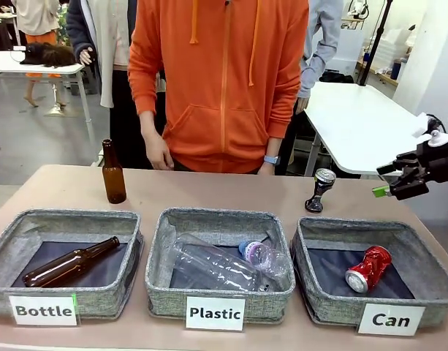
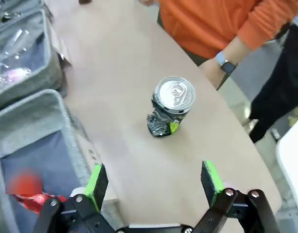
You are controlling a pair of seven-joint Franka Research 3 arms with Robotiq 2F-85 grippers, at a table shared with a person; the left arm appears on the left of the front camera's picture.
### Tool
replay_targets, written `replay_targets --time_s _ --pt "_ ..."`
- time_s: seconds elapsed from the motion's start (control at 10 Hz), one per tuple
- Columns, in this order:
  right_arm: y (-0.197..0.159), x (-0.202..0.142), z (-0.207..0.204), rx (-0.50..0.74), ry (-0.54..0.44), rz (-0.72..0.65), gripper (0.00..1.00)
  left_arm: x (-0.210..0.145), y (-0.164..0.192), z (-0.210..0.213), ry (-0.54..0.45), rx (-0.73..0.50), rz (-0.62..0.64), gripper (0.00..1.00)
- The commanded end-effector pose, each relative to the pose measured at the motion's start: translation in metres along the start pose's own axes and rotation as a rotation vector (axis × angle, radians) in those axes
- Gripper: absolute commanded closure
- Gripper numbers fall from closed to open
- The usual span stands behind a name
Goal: Sort the can waste into the basket.
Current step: Pick up the can waste from the table and place it in the right Fabric basket.
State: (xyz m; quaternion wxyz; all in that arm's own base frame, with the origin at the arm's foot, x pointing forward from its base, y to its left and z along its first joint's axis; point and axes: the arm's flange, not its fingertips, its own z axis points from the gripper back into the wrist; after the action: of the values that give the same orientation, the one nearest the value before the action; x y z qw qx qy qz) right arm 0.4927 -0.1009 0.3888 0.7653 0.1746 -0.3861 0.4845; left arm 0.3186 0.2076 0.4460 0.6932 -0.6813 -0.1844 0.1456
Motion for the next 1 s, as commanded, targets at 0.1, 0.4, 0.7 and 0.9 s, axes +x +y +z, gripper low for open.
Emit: replay_targets --time_s 0.1,0.4,0.7,0.9 --pt "-0.048 -0.035 -0.039 0.055 -0.077 0.092 0.0 0.0 -0.003 0.002 -0.002 -0.002 0.012 0.0" --pt "-0.072 -0.06 -0.079 0.144 -0.157 0.159 0.0 0.0 -0.003 0.002 -0.002 -0.002 0.012 0.0" --pt "-0.082 -0.066 -0.127 0.226 -0.185 0.124 0.0 0.0 -0.003 0.002 -0.002 -0.002 0.012 0.0" --pt "-0.083 -0.062 -0.147 0.245 -0.204 0.112 0.0 0.0 -0.003 0.002 -0.002 -0.002 0.012 0.0"
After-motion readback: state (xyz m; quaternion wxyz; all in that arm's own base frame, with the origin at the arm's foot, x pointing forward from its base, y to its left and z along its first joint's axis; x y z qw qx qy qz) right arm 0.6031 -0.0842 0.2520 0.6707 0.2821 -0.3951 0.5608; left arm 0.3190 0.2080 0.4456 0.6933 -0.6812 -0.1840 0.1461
